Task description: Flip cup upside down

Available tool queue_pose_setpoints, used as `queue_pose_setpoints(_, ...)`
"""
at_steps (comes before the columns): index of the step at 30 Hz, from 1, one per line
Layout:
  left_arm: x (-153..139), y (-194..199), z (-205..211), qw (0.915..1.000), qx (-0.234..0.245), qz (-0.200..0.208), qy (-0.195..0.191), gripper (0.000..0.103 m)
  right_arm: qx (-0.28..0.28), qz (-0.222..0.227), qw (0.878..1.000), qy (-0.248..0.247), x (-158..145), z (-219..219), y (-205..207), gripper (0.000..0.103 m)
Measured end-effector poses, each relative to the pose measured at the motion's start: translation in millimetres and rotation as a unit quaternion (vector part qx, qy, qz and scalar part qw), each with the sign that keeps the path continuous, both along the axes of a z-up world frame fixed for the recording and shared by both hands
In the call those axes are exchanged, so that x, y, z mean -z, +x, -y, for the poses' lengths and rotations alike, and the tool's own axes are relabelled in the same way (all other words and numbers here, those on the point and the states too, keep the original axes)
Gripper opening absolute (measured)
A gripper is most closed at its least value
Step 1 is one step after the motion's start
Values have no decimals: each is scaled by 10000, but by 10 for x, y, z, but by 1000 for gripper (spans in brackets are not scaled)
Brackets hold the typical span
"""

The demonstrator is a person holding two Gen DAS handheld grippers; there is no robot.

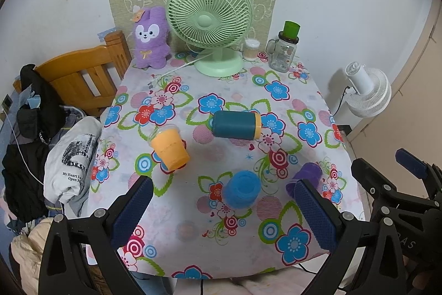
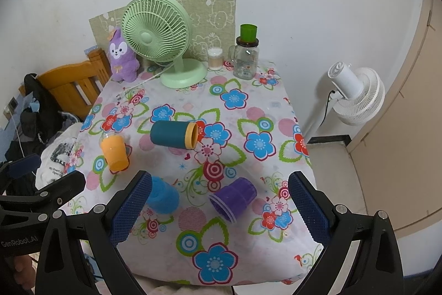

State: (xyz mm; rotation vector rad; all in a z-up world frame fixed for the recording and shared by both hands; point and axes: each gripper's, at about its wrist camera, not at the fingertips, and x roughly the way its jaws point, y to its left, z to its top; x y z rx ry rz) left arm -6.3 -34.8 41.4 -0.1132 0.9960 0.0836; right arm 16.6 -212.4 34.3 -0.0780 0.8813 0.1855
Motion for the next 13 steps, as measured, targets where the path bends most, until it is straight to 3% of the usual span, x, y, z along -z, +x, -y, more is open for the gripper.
queue_pose_setpoints(13,93,81,8,9999,11,-142,24,103,-28,-157,9999,-52,70,-23,96,100)
